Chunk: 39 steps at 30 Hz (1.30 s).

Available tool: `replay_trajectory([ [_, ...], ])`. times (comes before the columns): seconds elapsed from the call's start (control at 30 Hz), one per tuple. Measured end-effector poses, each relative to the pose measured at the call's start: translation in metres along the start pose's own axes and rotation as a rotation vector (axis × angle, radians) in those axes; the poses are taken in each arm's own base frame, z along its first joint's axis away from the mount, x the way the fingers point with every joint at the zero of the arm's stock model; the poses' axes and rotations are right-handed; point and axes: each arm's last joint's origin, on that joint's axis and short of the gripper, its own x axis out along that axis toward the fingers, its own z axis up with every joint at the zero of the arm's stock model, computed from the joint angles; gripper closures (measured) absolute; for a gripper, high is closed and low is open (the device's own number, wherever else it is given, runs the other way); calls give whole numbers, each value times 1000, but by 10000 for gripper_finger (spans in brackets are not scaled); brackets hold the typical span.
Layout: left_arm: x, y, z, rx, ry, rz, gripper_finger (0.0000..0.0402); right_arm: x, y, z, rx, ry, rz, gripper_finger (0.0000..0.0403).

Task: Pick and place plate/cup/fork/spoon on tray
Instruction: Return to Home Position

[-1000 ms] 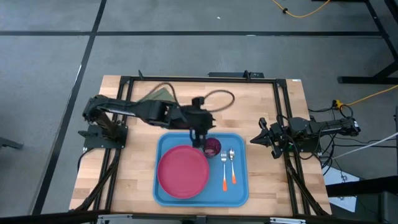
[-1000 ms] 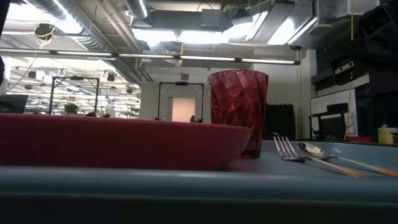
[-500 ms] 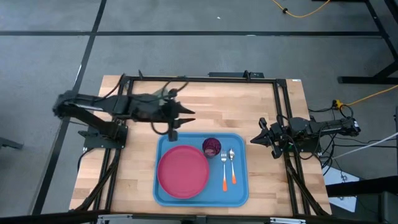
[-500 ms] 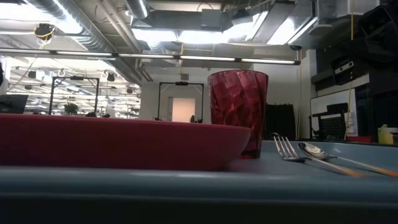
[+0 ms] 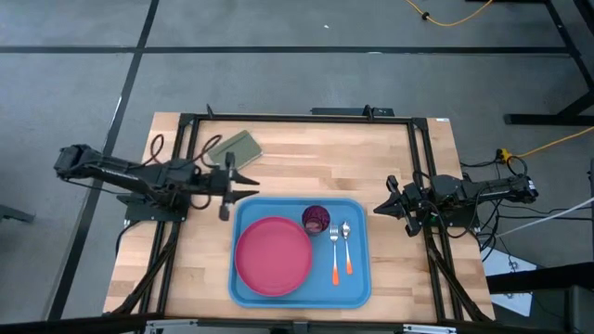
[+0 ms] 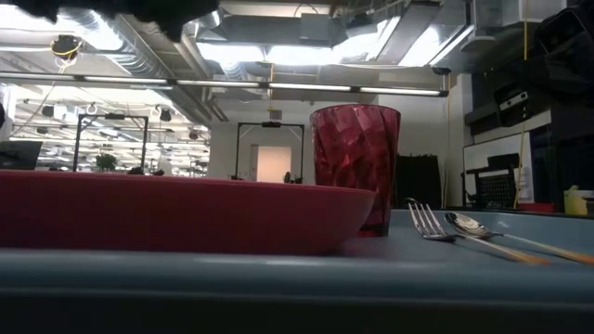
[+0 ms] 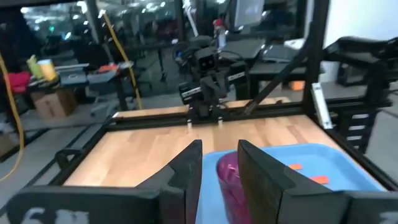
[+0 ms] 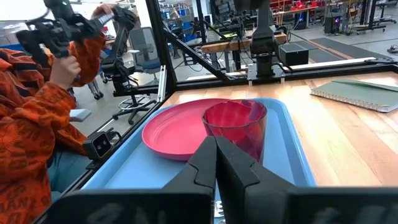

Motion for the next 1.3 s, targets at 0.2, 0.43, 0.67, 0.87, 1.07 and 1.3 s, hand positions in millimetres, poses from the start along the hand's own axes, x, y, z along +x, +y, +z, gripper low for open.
replay_trajectory([
  [0.2, -33, 1, -27, -15, -73, -33, 307, 0, 0, 0, 0, 0, 0, 395],
  [0.43, -57, 3, -47, -64, -148, -37, 307, 0, 0, 0, 0, 0, 0, 395],
  [0.67, -74, 3, -66, -71, -224, -33, 307, 0, 0, 0, 0, 0, 0, 395],
  [0.87, -83, 4, -77, -75, -270, -29, 307, 0, 0, 0, 0, 0, 0, 395],
  [1.07, -86, 7, -79, -70, -261, -2, 307, 0, 0, 0, 0, 0, 0, 395],
  [1.3, -83, 6, -92, -46, -126, -3, 307, 0, 0, 0, 0, 0, 0, 395],
])
